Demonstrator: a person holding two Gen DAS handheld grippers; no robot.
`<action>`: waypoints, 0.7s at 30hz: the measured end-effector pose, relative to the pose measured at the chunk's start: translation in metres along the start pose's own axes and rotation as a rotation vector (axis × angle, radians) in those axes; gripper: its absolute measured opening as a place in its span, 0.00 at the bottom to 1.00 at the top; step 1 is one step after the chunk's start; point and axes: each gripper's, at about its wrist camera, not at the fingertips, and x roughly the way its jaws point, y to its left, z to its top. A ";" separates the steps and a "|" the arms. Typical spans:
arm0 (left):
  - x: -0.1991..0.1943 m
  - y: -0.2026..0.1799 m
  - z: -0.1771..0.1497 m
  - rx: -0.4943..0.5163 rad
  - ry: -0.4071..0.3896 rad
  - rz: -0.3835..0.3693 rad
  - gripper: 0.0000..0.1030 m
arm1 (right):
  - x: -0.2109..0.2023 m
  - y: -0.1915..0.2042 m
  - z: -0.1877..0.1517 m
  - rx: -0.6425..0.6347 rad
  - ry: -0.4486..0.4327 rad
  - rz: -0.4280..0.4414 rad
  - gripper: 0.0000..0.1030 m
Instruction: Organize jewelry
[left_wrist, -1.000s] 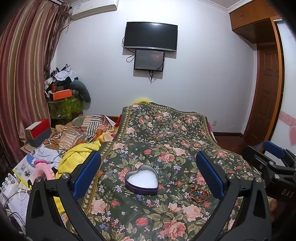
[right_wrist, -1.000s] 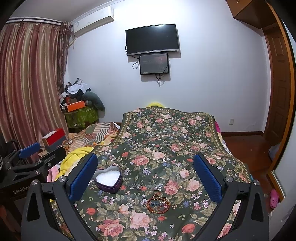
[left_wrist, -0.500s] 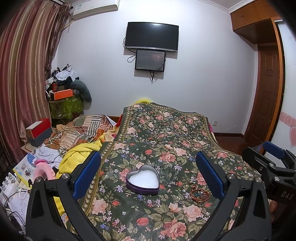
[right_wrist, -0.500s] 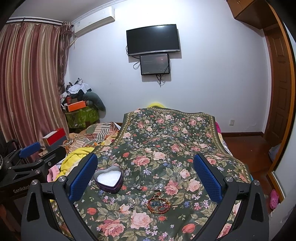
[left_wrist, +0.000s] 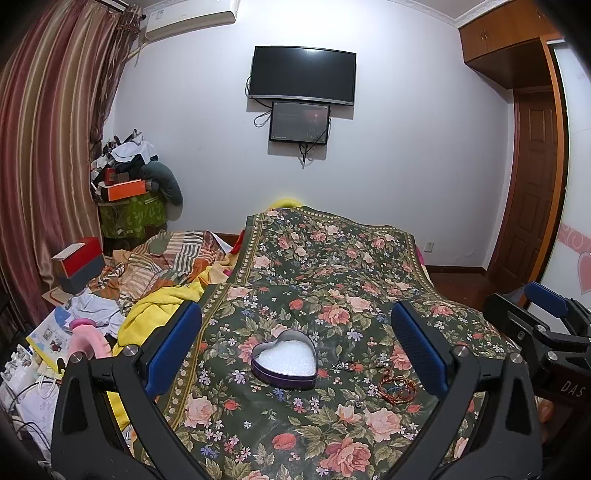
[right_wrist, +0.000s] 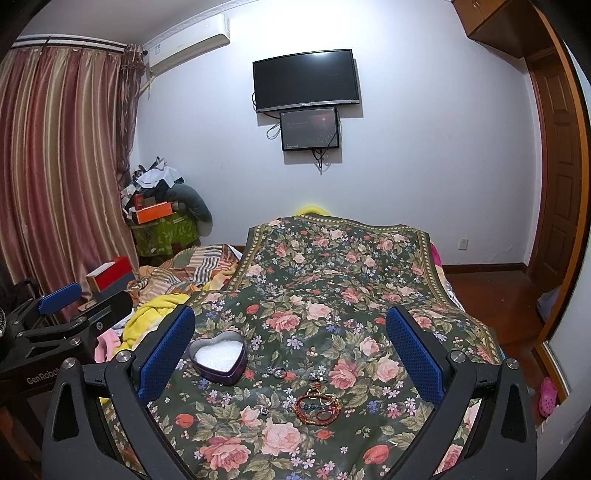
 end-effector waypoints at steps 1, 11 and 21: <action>0.000 0.000 0.000 0.000 0.000 -0.001 1.00 | 0.000 0.001 0.000 -0.001 -0.001 0.000 0.99; -0.001 0.001 0.000 0.000 0.000 0.000 1.00 | -0.004 0.002 0.002 0.002 -0.003 -0.003 1.00; -0.001 -0.005 0.003 0.003 0.013 -0.004 1.00 | 0.009 -0.012 -0.004 0.024 0.038 -0.025 1.00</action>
